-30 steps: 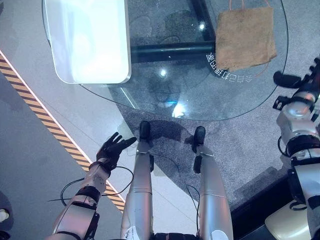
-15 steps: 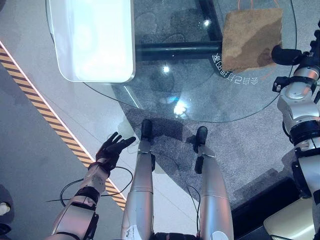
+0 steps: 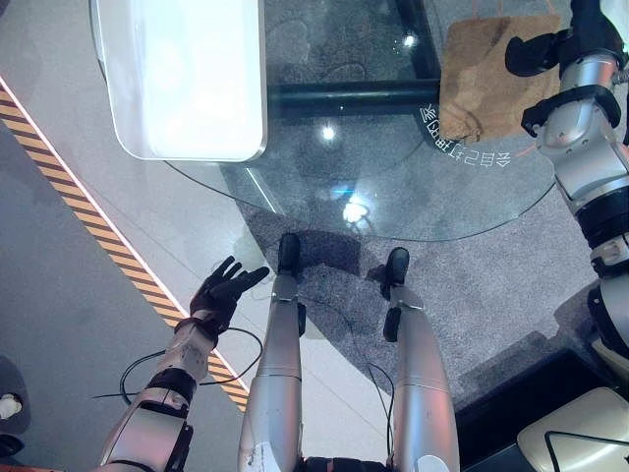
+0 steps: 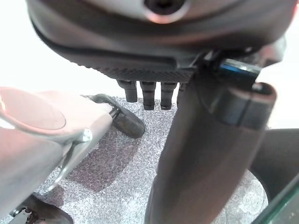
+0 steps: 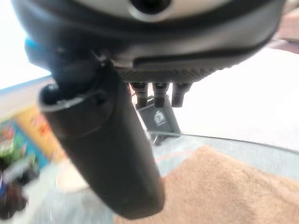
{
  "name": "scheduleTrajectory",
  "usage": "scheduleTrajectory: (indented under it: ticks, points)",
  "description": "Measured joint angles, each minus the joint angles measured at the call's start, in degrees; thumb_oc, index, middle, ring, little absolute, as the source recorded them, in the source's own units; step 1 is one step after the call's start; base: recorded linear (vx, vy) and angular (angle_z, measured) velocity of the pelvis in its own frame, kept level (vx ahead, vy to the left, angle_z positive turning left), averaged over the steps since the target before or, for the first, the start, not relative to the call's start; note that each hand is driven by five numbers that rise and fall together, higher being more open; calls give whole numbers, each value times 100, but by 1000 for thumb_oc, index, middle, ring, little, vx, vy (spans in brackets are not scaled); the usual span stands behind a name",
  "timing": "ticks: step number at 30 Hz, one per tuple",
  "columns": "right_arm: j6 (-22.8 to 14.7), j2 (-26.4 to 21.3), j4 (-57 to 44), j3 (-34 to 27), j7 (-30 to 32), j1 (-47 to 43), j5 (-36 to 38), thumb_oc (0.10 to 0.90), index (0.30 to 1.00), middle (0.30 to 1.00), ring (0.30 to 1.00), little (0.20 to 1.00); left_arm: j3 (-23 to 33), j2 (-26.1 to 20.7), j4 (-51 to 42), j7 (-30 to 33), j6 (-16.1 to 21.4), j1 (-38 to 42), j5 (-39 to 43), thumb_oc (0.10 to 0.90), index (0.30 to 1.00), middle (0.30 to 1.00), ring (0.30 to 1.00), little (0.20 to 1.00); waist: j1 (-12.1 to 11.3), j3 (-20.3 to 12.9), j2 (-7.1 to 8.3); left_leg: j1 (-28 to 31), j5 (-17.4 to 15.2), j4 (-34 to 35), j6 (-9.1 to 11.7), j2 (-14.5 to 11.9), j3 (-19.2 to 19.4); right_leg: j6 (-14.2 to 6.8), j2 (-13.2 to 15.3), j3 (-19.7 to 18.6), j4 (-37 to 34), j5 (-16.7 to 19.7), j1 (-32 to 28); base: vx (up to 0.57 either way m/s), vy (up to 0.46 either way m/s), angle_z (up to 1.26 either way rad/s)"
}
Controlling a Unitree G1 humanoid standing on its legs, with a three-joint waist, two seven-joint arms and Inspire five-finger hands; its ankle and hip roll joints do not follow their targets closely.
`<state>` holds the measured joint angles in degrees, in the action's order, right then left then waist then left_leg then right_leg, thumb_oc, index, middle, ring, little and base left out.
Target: Wipe the table with a cloth and put it in the basket.
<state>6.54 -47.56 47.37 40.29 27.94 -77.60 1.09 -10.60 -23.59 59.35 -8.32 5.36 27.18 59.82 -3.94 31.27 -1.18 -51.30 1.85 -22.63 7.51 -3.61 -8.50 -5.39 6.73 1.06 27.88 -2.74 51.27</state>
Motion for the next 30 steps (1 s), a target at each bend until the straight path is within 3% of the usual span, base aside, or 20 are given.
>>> scheduleTrajectory:
  ticks: [5, 30]
  points:
    - [312, -52, 22, 463, -514, -237, -136, 800, 900, 900, 900, 900, -2, -37, -81, 4, -30, -83, 0, 800, 900, 900, 900, 900, -75, 0, -1, 20, 64, 85, 13, 2, -21, 1, 8, 23, -1, 0, 5, 9, -12, 2]
    - [672, -41, 131, 1767, -1957, -1056, -1742, 800, 900, 900, 900, 900, -201, -199, -474, 5, -121, -291, -3, 800, 900, 900, 900, 900, -339, -5, -9, -6, 156, 201, 69, 18, -161, 10, 42, 163, 22, -22, 26, 14, -10, 2]
